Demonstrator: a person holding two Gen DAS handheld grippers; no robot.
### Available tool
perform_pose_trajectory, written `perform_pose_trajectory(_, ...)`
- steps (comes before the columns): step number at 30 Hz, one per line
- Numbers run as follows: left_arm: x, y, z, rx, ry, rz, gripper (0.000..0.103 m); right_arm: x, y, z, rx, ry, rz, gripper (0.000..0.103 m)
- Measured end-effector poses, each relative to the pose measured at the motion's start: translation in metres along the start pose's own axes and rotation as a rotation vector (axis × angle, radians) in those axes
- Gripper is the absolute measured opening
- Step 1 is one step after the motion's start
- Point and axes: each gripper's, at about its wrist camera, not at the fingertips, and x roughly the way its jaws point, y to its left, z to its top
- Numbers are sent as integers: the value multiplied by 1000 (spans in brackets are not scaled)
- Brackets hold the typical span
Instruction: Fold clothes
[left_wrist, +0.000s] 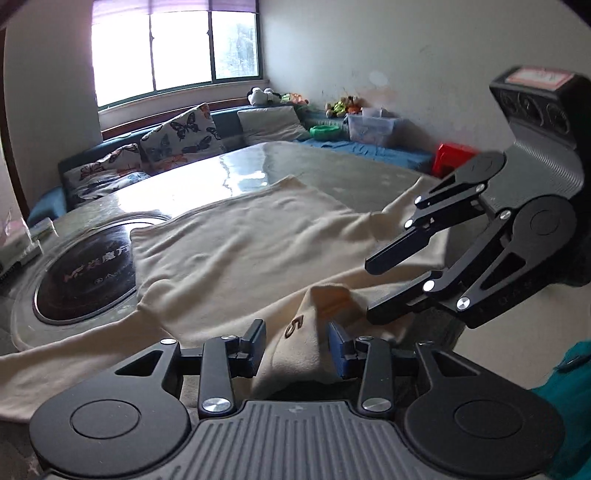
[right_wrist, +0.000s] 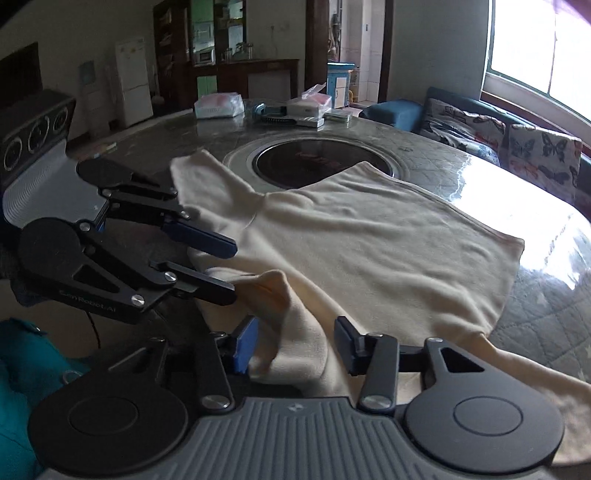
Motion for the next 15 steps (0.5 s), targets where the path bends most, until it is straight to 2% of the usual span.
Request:
perform_pose_trajectory(1,3,0,-1,7,6,7,27,2,7,1,-23,3,15,42)
perform_pose_trajectory(3,6,0,-2,7,10,1,9,7,18,1,-57,8,14,32)
perform_pose_trajectory(4,5,1,-2,6,8,-5,5,9,18,0,-59,10,13,27)
perform_pose_trajectory(5,3,0,-2,9,-2,-11,4,9,18,-1,-52,13,15,16)
perform_pose_trajectory(8,-14,-2,0,23,-46,-39,3,2,15,-2,-43,14,34,3)
perform_pose_trajectory(10,-21,-5,-2,51,-63,-55,3,-8,16,-3,-71,16,56,2)
perform_pose_trajectory(13,-13,-4,-10,60,-23,-74,3,-12,17,-9,-70,64,103,2)
perform_pose_trajectory(15,-11,-3,-15,58,-2,-95,3,-15,15,-7,-63,51,109,2)
